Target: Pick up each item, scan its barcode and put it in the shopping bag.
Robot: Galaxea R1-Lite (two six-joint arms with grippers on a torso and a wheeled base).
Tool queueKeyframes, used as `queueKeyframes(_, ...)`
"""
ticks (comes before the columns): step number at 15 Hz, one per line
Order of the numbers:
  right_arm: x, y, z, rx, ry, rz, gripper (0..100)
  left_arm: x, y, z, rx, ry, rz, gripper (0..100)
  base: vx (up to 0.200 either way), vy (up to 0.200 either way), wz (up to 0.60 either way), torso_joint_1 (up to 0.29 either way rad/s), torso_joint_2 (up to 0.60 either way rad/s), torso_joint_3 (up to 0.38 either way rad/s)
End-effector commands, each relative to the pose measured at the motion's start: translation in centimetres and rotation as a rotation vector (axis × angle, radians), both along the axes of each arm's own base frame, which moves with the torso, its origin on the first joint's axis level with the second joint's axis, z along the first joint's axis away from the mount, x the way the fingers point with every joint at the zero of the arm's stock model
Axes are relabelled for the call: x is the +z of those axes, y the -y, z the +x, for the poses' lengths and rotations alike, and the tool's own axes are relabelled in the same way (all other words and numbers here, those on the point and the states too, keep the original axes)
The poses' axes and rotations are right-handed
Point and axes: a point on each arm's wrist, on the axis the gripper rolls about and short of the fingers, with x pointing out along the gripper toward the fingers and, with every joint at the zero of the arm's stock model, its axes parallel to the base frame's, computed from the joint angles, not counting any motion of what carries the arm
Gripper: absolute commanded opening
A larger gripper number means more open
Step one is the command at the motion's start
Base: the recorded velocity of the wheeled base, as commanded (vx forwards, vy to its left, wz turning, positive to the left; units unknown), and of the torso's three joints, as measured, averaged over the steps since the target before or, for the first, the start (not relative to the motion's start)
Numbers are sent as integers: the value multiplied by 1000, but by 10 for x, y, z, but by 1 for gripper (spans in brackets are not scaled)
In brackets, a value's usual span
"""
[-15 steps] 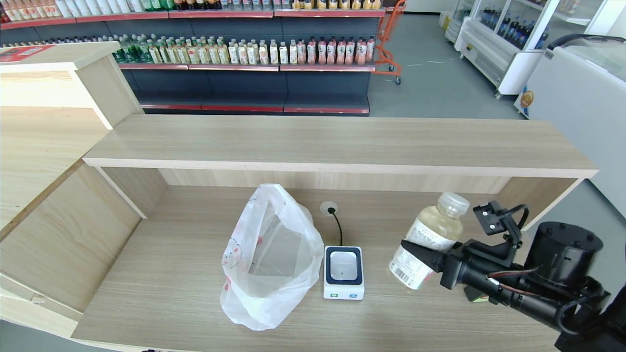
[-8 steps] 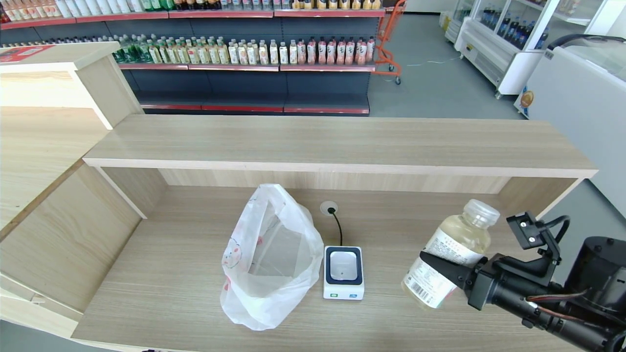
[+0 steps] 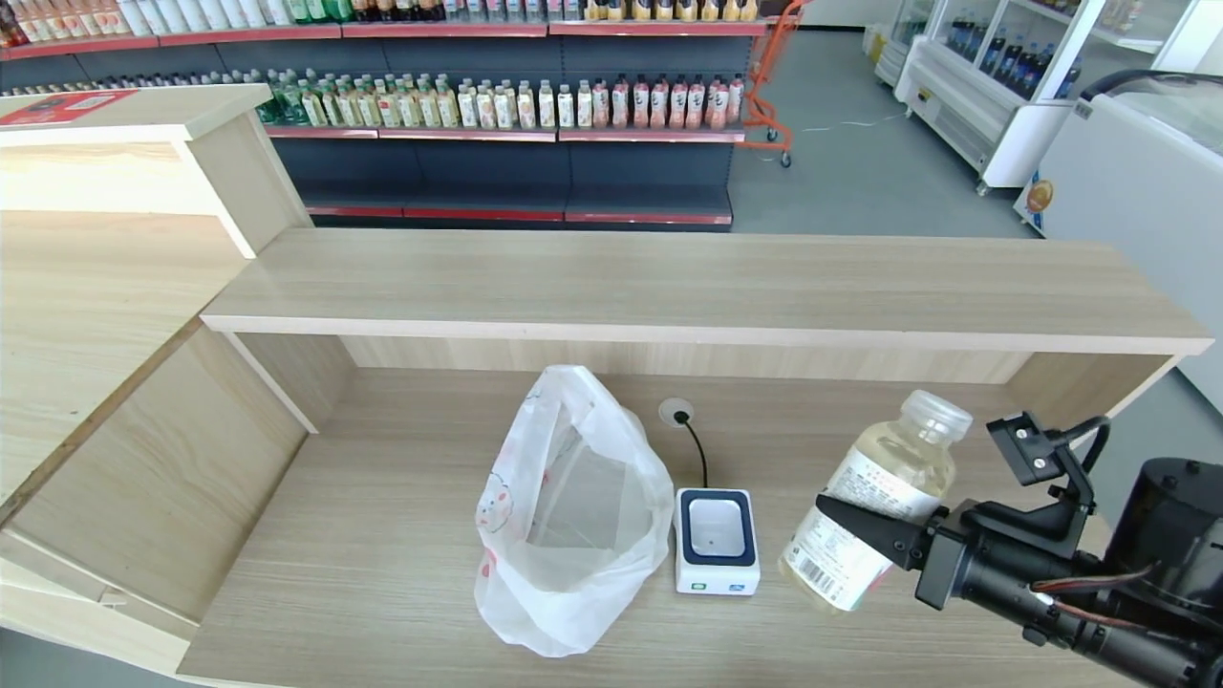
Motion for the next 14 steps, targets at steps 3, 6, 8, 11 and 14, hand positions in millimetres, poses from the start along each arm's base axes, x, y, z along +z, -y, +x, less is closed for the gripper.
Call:
queueKeyframes(3, -1, -7, 19, -1, -64, -21, 0, 0, 0, 0, 0, 2, -2, 100, 0, 67, 0, -1, 1, 1)
queueKeyframes(6, -10, -17, 40, -24, -101, -45, 0, 0, 0, 0, 0, 2, -2, 100, 0, 0, 0, 0, 0, 0)
queueKeyframes(8, -19, -23, 48, -14, -119, -64, 0, 0, 0, 0, 0, 2, -2, 100, 0, 0, 0, 0, 0, 0)
queueKeyframes(11, -35, -29, 62, 0, -108, -129, 0, 0, 0, 0, 0, 2, -2, 100, 0, 0, 0, 0, 0, 0)
queueKeyframes(14, -42, -44, 84, 14, -94, -125, 0, 0, 0, 0, 0, 2, -2, 100, 0, 0, 0, 0, 0, 0)
